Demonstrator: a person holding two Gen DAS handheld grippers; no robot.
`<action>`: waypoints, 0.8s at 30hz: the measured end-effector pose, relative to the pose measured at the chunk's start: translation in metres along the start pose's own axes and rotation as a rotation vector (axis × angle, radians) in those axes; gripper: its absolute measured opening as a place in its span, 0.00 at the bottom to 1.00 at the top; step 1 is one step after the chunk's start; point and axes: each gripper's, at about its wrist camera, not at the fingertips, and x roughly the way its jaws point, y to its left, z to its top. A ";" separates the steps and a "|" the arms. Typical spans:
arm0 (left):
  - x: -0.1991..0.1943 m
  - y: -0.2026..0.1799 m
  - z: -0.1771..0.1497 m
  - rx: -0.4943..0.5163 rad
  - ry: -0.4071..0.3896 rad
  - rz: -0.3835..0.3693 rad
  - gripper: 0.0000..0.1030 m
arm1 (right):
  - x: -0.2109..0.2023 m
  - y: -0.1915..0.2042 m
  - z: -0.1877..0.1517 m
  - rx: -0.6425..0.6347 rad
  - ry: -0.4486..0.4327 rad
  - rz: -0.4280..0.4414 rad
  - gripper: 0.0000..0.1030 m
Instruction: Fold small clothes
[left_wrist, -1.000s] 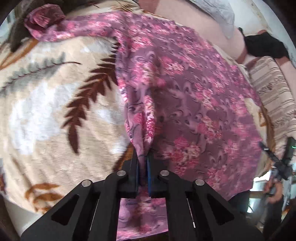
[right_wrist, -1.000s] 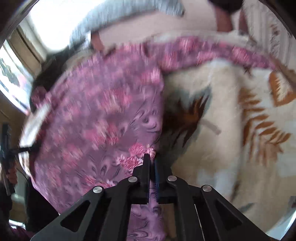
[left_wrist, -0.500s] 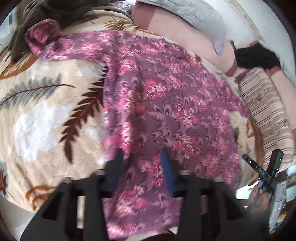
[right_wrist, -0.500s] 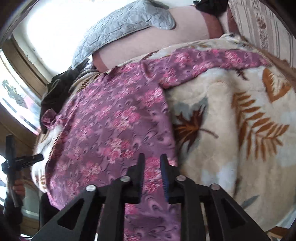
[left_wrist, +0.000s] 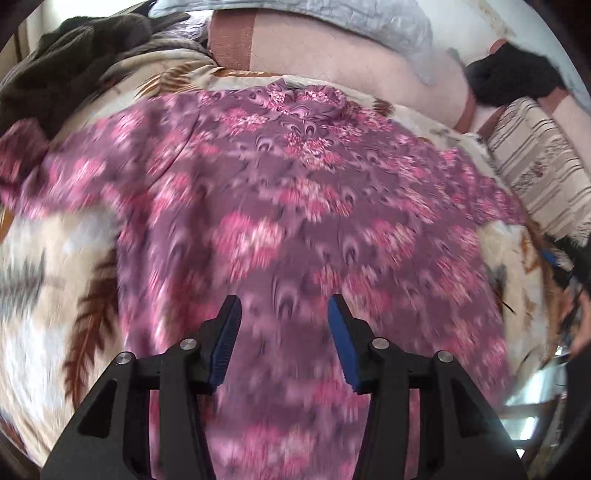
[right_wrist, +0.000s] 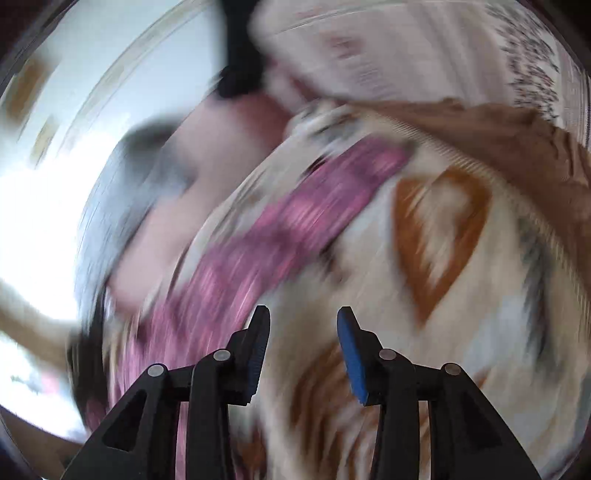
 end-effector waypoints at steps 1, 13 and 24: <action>0.008 -0.001 0.005 0.002 0.000 0.014 0.46 | 0.012 -0.009 0.017 0.060 -0.020 -0.014 0.43; 0.055 -0.016 0.012 0.000 -0.025 0.018 0.60 | 0.119 -0.023 0.074 0.183 -0.078 -0.048 0.57; 0.053 0.002 0.052 -0.073 -0.068 0.011 0.58 | 0.091 -0.021 0.102 0.076 -0.198 -0.196 0.09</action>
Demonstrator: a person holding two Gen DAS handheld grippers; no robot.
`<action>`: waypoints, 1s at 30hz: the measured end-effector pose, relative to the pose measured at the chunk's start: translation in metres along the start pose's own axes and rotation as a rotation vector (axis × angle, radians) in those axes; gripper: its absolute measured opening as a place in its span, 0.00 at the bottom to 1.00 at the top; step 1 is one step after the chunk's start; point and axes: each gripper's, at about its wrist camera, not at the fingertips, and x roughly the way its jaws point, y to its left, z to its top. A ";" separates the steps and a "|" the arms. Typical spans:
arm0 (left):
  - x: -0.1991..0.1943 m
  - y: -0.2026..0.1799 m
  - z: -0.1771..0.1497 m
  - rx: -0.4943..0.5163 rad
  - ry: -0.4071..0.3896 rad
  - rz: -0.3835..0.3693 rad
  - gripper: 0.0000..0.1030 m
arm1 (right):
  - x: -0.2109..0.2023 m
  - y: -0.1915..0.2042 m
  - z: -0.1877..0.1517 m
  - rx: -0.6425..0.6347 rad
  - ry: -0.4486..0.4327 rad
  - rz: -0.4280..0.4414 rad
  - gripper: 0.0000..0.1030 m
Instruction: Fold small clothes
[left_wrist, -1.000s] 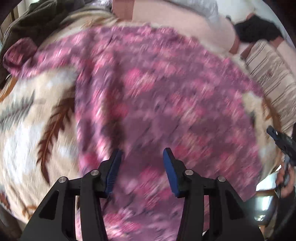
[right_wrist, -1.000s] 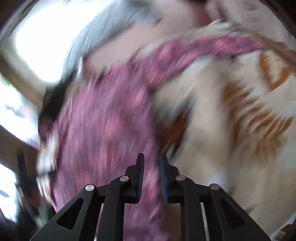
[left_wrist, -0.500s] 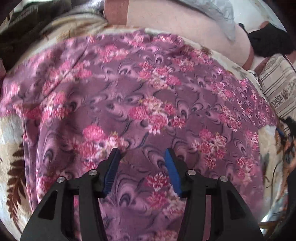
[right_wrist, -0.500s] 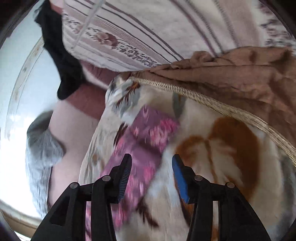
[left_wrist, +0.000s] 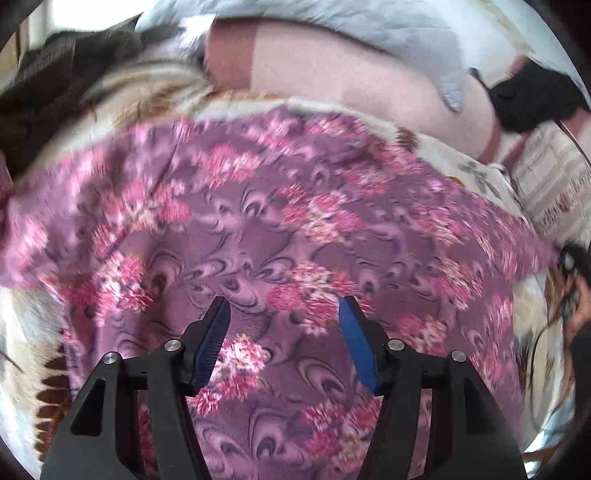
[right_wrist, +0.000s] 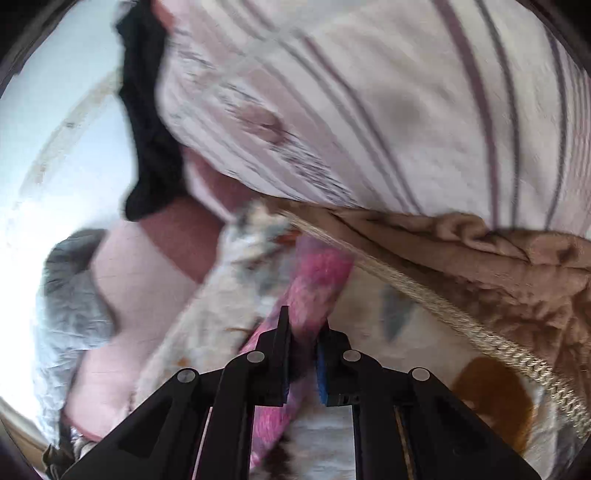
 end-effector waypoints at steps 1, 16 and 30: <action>0.008 0.004 0.000 -0.026 0.032 -0.008 0.58 | 0.014 -0.011 -0.003 0.035 0.068 -0.032 0.14; 0.009 0.006 -0.004 -0.007 0.020 -0.027 0.59 | -0.020 0.040 -0.004 -0.081 -0.029 0.122 0.06; -0.007 0.027 -0.012 -0.101 0.065 -0.142 0.59 | -0.066 0.176 -0.123 -0.319 0.149 0.342 0.06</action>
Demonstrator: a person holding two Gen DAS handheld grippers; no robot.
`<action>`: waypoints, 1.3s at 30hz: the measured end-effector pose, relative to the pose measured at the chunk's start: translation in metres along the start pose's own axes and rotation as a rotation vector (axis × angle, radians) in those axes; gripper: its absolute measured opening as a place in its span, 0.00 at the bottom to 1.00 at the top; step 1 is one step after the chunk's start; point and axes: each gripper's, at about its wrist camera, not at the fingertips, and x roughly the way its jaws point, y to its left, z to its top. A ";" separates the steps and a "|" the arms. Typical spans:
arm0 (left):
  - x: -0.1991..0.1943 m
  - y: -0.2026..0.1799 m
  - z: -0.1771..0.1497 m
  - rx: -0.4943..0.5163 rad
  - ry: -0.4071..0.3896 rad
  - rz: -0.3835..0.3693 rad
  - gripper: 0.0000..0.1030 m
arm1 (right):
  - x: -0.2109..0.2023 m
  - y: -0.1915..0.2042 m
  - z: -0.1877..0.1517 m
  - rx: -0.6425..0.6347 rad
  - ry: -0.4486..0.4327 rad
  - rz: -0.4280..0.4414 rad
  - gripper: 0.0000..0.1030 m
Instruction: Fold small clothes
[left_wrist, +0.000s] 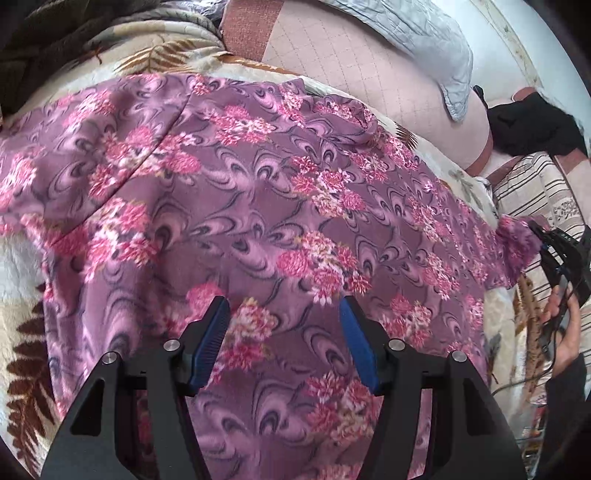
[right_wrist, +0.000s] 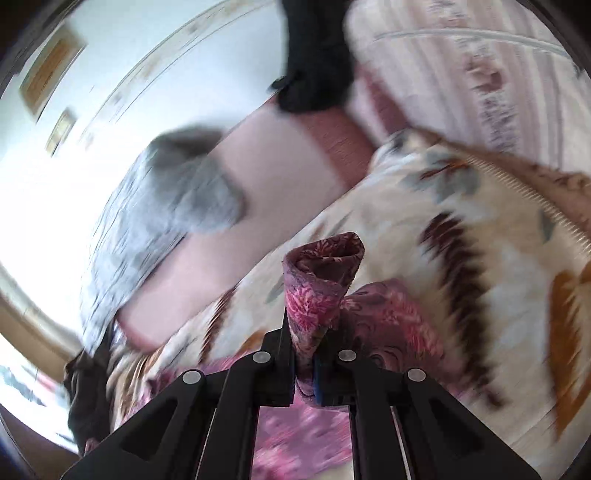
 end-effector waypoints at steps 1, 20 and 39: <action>-0.004 0.003 0.000 -0.011 0.004 -0.014 0.59 | 0.004 0.014 -0.010 -0.017 0.019 0.010 0.06; -0.073 0.072 0.008 -0.016 -0.078 -0.015 0.59 | 0.077 0.267 -0.199 -0.269 0.337 0.227 0.07; 0.007 0.002 0.032 -0.047 0.095 -0.105 0.59 | -0.001 0.084 -0.178 0.055 0.251 0.114 0.34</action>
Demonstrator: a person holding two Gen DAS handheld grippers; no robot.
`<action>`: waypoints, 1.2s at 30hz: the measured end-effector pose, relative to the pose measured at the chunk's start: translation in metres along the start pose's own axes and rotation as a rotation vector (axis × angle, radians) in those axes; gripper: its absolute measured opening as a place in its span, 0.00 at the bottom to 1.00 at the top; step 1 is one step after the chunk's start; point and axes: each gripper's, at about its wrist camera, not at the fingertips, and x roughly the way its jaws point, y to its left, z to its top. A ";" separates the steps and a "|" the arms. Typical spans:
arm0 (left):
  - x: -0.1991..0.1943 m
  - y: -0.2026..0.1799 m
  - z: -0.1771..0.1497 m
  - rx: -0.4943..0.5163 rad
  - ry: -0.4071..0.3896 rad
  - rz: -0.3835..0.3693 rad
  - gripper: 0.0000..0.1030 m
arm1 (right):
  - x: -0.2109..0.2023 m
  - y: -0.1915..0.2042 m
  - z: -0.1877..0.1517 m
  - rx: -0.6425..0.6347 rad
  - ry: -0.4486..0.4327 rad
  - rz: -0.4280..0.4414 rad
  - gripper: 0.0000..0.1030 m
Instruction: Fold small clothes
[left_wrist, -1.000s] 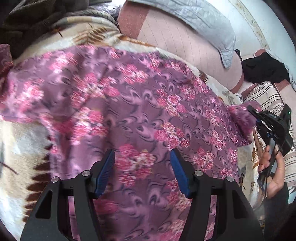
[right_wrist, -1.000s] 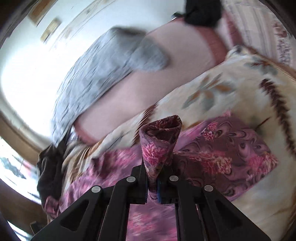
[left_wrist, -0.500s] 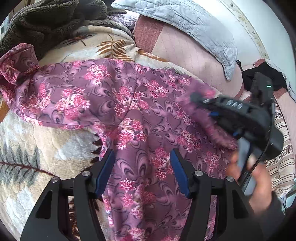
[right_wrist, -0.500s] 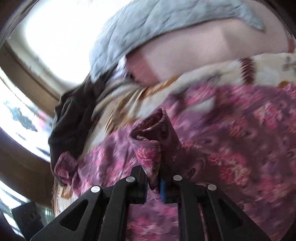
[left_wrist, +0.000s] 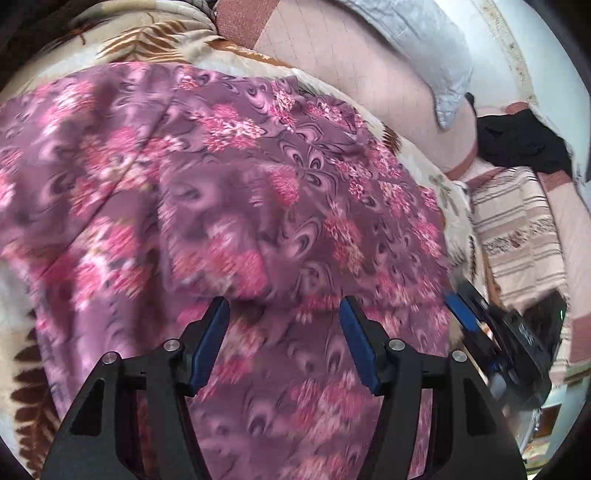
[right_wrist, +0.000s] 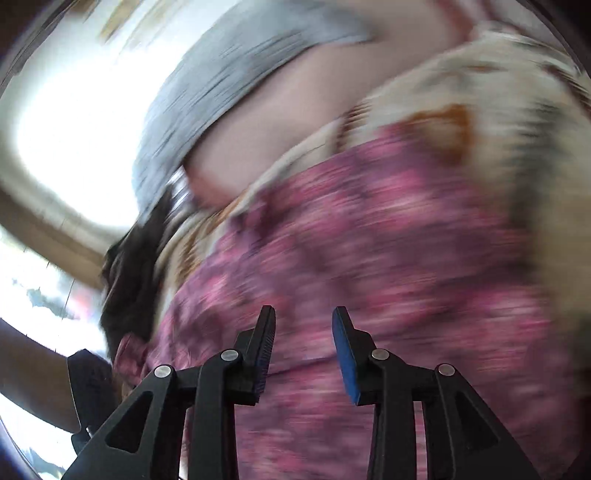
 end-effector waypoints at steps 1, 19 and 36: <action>0.008 -0.002 0.004 -0.014 0.007 0.027 0.59 | -0.008 -0.015 0.005 0.033 -0.029 -0.016 0.34; 0.011 0.022 0.031 -0.063 -0.024 0.142 0.25 | 0.021 -0.081 0.040 0.025 0.026 -0.184 0.00; -0.020 0.053 0.030 -0.162 -0.079 0.064 0.28 | 0.038 0.016 -0.005 -0.147 -0.004 -0.064 0.22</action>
